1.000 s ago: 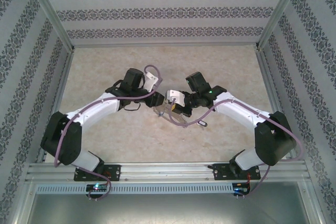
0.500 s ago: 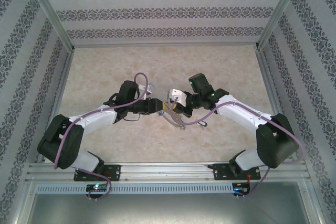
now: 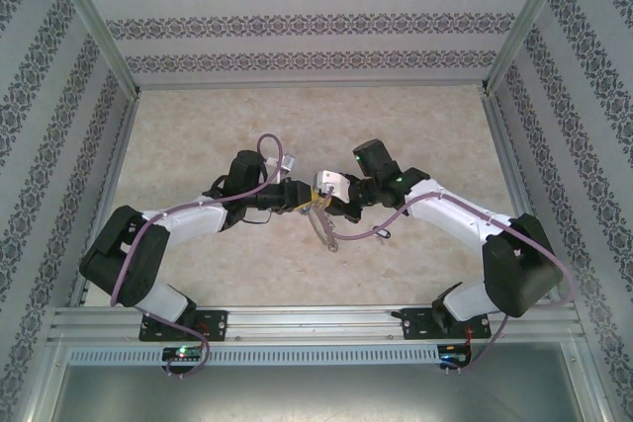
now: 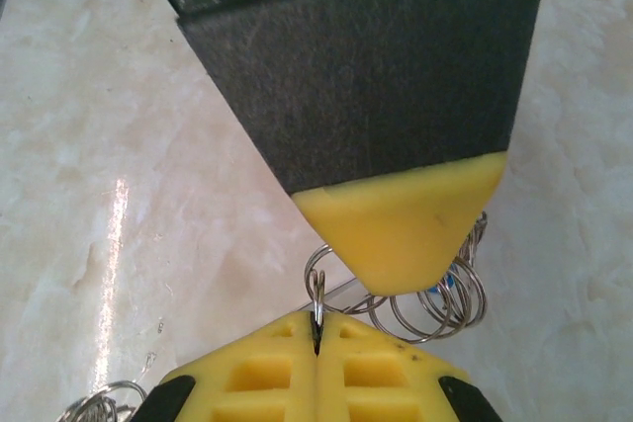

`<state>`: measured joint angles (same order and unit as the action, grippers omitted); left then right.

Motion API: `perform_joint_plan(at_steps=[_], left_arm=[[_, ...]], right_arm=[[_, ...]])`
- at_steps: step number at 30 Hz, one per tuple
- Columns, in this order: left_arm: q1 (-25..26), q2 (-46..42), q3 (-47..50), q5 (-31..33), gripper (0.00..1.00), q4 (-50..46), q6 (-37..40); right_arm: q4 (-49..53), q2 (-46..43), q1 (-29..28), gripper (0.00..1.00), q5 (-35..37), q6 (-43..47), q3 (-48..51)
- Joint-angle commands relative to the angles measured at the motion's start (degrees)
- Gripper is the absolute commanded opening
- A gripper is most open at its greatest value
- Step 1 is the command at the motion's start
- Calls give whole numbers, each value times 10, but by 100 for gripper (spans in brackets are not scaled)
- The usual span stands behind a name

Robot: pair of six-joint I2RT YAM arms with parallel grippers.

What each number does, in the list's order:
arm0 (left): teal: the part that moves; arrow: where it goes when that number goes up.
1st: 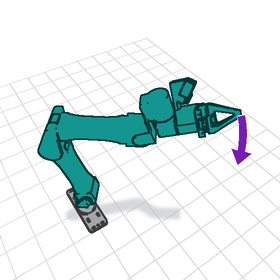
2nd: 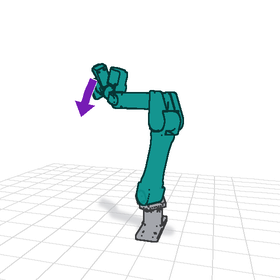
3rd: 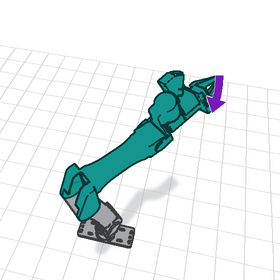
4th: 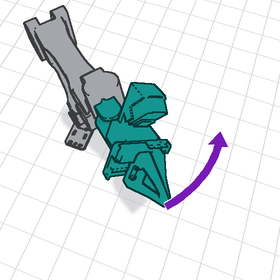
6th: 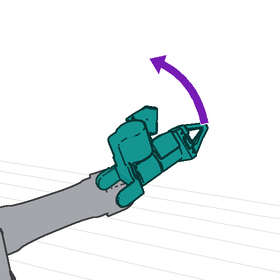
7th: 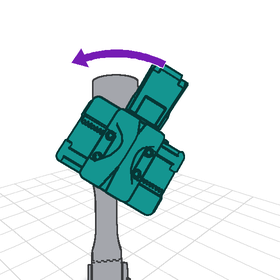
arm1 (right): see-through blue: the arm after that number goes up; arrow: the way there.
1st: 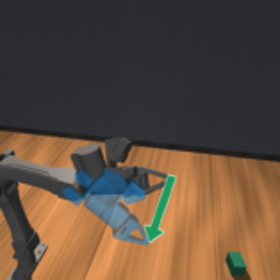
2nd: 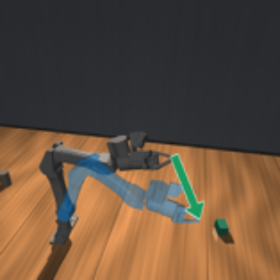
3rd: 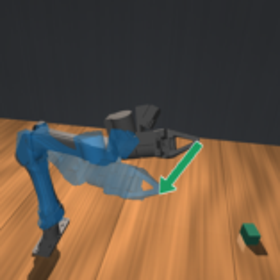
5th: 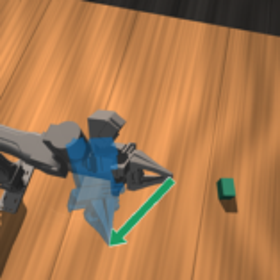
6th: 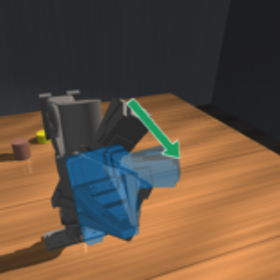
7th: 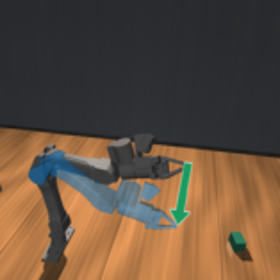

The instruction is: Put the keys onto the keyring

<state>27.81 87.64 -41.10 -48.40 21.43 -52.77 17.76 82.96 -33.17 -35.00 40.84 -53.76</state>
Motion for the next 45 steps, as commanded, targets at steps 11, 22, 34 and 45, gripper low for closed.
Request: perform_joint_plan(at_steps=[11,22,34,45], left_arm=[[19,-13,-53,17,1,-131,120],[67,-69,-116,86,0,-283,291],[84,-70,-166,99,0,-411,456],[76,-84,-125,74,0,-333,438]], right_arm=[[11,-4,-5,0,16,-1,-2],[-23,-10,-6,0,14,-14,20],[-70,-29,9,0,-44,-40,49],[-265,-65,26,0,-135,-127,152]])
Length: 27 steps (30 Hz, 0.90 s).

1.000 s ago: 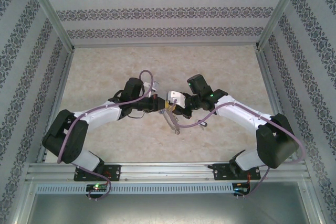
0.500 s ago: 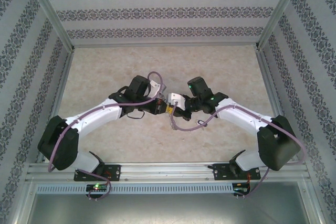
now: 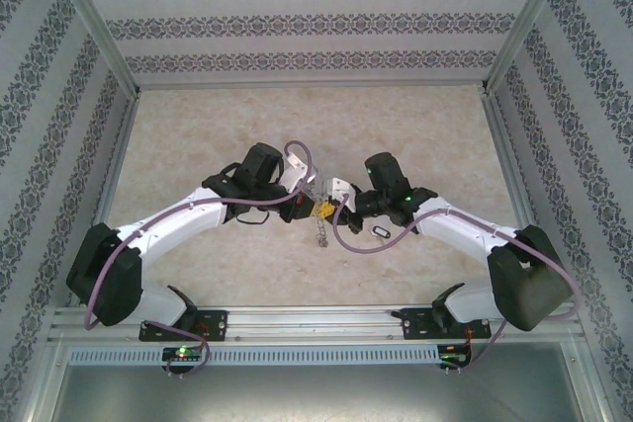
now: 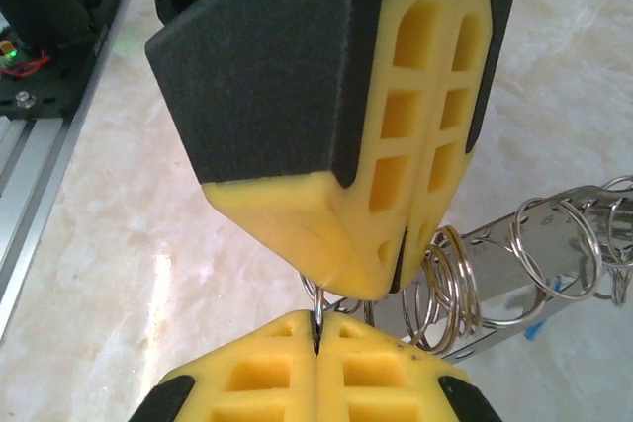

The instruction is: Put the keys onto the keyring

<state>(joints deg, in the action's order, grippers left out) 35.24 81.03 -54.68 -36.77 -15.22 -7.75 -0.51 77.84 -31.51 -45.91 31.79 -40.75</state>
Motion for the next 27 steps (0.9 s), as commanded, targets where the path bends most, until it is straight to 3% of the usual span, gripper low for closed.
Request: perform_joint_plan(at_steps=[1,11,17,27], left_arm=[[-2,-20,17,-50,0,52,-25],[-35,-29,48,-133,0,143,-89],[-35,-36,37,-149,0,128,-79],[-35,-39,22,-195,0,88,-18]], right_arm=[[-107,-15,9,0,-24,-49,31],[-260,-42,9,0,-31,-85,96],[-137,-47,6,0,-32,-90,36],[-116,-99,-15,0,-9,16,68]])
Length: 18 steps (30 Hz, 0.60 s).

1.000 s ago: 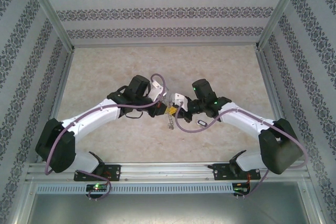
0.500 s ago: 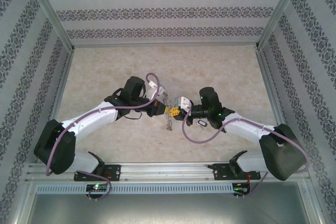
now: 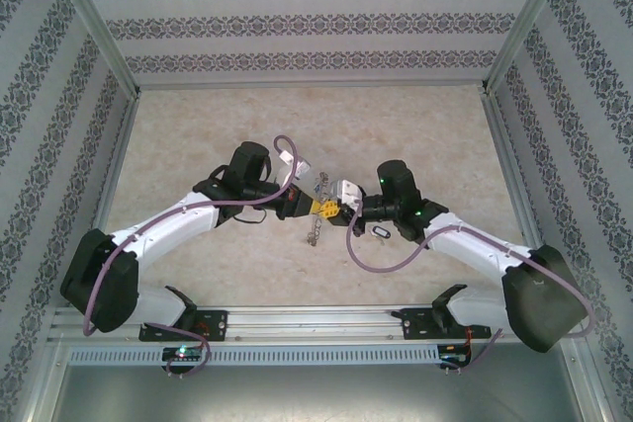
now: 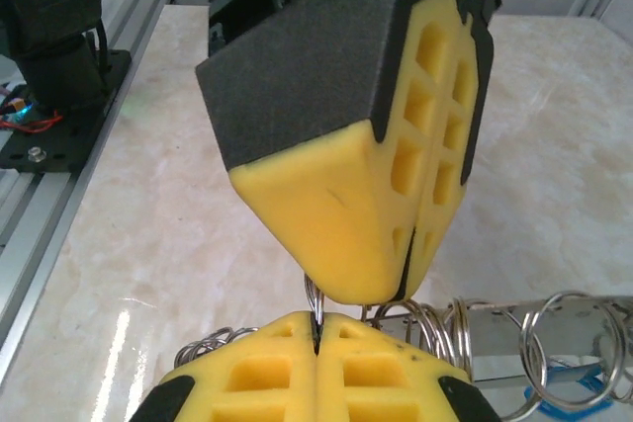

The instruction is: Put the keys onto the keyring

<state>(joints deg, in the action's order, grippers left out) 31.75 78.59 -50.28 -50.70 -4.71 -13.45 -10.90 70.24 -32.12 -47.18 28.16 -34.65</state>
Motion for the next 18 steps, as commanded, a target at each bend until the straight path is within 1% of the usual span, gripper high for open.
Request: perform_joint_plan(at_steps=[1,5,6,8,10,14,16,18], left_arm=[[-1,-12,-28,-57,0,-32,52],[0,-5,-59,-40,1,-126,130],[-1,-3,-67,-32,3,-147,143],[-2,1,-79,-32,9,-172,159],[-3,5,-84,-40,13,-180,166],[-3,12,-90,-39,15,-176,156],[-3,13,-89,-44,16,-166,145],[-3,12,-84,-53,18,-153,133]], right_arm=[[-12,-27,-11,0,5,66,11],[-16,-34,-16,0,1,96,21],[-16,-34,-18,0,4,94,20],[-5,-33,-23,0,33,76,9],[29,-29,-26,0,43,84,-6],[25,-26,-30,0,66,87,0],[28,-20,-28,0,79,71,-6],[38,-12,-24,0,74,64,-14]])
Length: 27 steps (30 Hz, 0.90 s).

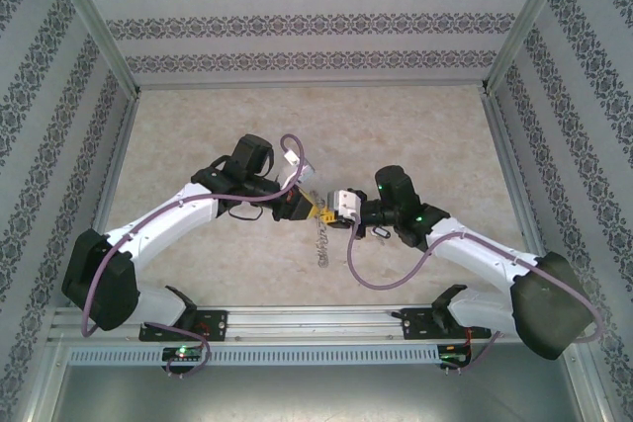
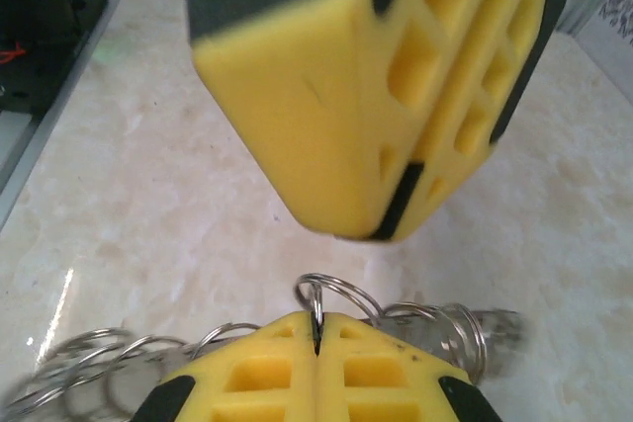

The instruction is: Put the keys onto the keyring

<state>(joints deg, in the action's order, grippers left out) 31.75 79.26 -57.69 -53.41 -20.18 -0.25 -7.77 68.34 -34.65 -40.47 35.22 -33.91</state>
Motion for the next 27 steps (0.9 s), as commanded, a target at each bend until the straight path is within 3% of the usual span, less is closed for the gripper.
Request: perform_joint_plan(at_steps=[1,10,16,20,23,27], left_arm=[[-3,6,-7,-29,19,9,-7],[-7,-12,23,12,33,27,-46],[-6,-46,46,49,36,7,-4],[-5,-77,33,66,37,-102,171],[-3,-116,24,52,55,-154,322],[4,-127,27,80,63,-160,483]], right_arm=[[7,10,2,0,3,-8,-24],[-16,25,23,0,-34,-28,-19],[-2,42,48,0,-100,-39,-31],[31,57,52,0,-124,-26,-47],[42,61,55,0,-128,-20,-55],[74,73,58,0,-155,-4,-77]])
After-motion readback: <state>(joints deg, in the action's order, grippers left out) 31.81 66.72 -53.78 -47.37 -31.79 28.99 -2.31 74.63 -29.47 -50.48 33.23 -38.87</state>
